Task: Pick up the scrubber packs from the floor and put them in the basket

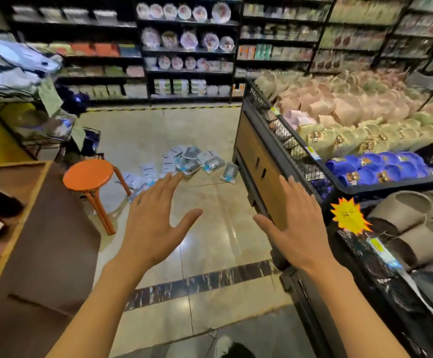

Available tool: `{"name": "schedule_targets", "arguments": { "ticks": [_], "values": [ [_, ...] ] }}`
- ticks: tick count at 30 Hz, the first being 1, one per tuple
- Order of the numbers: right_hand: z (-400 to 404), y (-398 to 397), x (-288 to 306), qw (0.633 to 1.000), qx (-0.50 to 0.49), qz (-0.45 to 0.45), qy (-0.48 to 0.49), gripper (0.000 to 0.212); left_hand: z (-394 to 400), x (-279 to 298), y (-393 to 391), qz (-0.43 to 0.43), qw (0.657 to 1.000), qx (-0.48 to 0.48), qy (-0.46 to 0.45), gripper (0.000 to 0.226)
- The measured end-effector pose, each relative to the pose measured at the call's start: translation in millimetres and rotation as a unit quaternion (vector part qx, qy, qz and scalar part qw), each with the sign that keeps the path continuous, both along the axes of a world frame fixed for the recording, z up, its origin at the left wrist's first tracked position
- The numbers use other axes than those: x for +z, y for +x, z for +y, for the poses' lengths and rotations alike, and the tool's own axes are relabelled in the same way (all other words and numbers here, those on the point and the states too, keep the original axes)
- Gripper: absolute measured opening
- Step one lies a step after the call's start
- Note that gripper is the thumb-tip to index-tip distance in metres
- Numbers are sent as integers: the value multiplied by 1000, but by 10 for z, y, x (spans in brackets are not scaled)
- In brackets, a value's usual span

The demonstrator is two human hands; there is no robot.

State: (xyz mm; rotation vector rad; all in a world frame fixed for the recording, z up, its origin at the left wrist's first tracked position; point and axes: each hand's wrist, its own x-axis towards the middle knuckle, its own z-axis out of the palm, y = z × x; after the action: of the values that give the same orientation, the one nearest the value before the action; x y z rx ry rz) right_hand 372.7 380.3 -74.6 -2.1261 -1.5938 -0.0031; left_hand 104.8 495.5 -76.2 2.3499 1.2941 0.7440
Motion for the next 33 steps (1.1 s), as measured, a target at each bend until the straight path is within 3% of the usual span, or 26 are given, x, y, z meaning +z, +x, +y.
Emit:
{"name": "schedule_targets", "arguments": {
  "ticks": [7,10,18,33],
  "values": [
    [1525,615,-145,998,46,29,9,102,1296,-136,458,-71,996,44,-41,96],
    [2244,931,-117,997,64,43,10,106,1899,-69,726,-89,992,78,-49,88],
    [3953,1455,23,991,107,73,37,102,3332,12,1154,-63,989,129,-45,82],
    [6928,1737,-266,988,141,63,-26,102,6196,-420,1339,-77,981,157,-88,84]
  ]
}}
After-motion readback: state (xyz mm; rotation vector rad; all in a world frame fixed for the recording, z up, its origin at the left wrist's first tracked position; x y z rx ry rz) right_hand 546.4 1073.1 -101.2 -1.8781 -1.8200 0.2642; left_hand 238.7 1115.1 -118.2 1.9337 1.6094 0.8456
